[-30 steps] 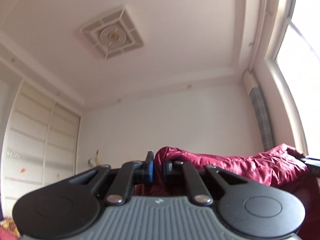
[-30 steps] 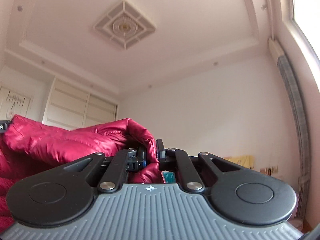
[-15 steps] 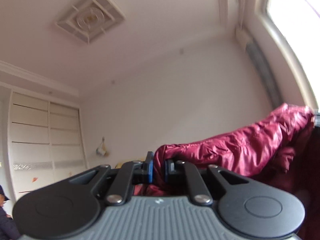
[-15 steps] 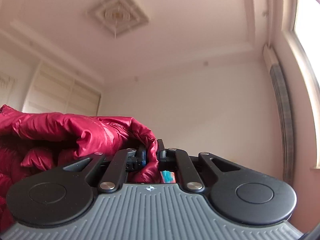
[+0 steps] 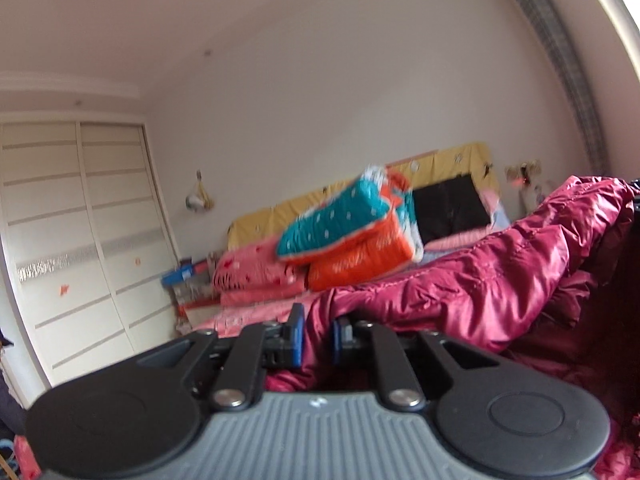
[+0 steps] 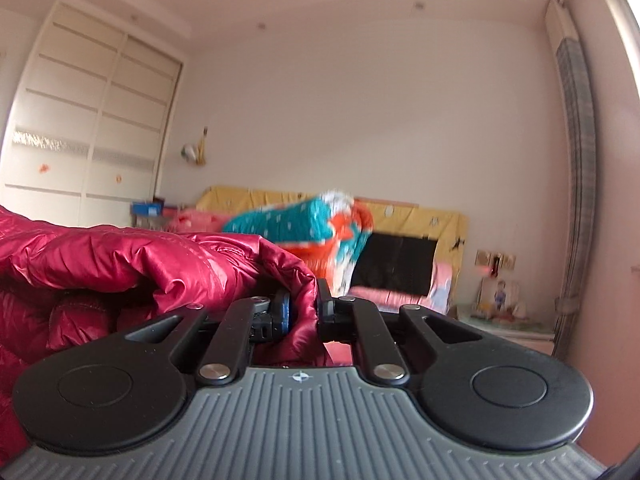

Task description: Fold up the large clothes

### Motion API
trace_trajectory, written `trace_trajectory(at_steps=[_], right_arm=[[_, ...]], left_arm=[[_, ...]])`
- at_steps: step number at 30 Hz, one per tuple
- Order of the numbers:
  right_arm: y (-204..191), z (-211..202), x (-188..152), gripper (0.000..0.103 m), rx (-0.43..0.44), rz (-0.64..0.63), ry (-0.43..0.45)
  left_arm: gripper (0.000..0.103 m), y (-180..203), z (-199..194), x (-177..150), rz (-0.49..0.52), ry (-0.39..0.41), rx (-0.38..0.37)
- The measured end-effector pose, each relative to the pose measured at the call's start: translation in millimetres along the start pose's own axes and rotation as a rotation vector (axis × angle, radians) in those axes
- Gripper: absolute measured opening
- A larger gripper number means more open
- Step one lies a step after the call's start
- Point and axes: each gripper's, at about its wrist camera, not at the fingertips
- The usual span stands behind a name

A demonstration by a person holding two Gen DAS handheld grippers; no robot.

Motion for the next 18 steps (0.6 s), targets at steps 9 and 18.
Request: trace_trajectory(at_steps=[9, 18], right_arm=[[-37.5, 91.7, -34.4, 0.015, 0.038, 0.027, -0.137], [-86.0, 171.4, -109.6, 0.033, 0.072, 0.007, -0.289]], left_arm=[[0.013, 1.0, 81.6, -84.5, 0.003, -0.115, 0.046], [0.021, 0.9, 132.5, -154.2, 0.018, -0.247, 0.067]])
Point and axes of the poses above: each gripper's, at about its wrist camera, not at the fingertips, and z roughly the way its jaws point, y to its right, x to its top, and after that the axes turned 8 degrees about -z, right-handed
